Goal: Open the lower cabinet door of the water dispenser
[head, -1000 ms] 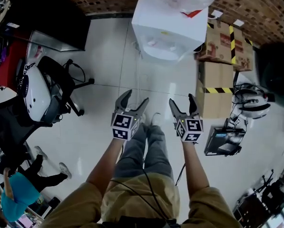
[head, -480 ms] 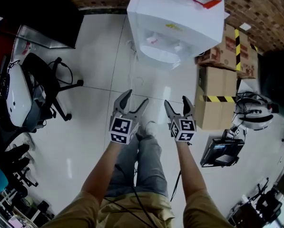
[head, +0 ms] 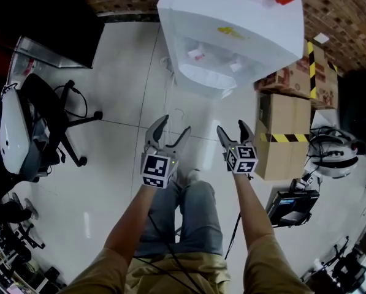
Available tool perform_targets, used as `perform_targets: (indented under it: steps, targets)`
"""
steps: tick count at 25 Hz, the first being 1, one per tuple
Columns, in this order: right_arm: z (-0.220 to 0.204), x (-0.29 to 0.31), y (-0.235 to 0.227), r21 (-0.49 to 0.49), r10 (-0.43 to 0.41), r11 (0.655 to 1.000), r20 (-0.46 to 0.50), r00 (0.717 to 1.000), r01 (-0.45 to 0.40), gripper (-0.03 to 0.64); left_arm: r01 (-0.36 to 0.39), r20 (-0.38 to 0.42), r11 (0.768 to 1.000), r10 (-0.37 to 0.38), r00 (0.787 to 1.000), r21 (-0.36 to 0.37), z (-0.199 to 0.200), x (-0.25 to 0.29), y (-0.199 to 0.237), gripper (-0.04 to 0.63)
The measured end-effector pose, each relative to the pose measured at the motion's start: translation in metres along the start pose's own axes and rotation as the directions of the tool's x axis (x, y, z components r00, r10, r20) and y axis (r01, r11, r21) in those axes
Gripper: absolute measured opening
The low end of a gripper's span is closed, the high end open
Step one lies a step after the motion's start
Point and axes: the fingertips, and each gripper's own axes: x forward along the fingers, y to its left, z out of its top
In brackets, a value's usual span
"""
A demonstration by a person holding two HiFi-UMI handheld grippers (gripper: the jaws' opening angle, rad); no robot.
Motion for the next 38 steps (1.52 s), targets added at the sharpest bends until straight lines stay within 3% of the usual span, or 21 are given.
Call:
perform_targets:
  steps: [3, 11, 18, 21, 27, 38]
  targets:
    - [-0.011, 0.027, -0.020, -0.004, 0.001, 1.000, -0.008, 1.000, -0.001, 0.396, -0.001, 0.025, 1.000, 0.001, 1.000, 0.031, -0.006, 0.018, 0.012, 0.298]
    - [-0.025, 0.108, -0.065, -0.077, 0.021, 0.997, 0.088, 0.996, -0.015, 0.396, 0.007, 0.128, 0.997, -0.016, 0.992, 0.073, -0.030, 0.070, 0.044, 0.298]
    - [-0.007, 0.134, -0.096, -0.153, 0.033, 0.988, 0.234, 0.972, 0.003, 0.396, 0.016, 0.229, 0.990, -0.049, 0.972, 0.143, -0.056, 0.101, 0.045, 0.298]
    - [-0.003, 0.139, -0.104, -0.178, 0.046, 0.984, 0.281, 0.958, 0.004, 0.396, 0.011, 0.274, 0.989, -0.052, 0.960, 0.150, -0.062, 0.101, 0.041, 0.298]
    - [0.006, 0.151, -0.098, -0.300, 0.179, 0.950, 0.295, 0.939, -0.087, 0.396, 0.014, 0.333, 0.993, -0.053, 0.942, 0.119, -0.063, 0.091, 0.039, 0.298]
    - [0.029, 0.161, -0.113, -0.334, 0.205, 0.938, 0.306, 0.930, -0.097, 0.339, -0.044, 0.379, 0.994, 0.002, 0.925, 0.102, -0.057, 0.049, 0.052, 0.298]
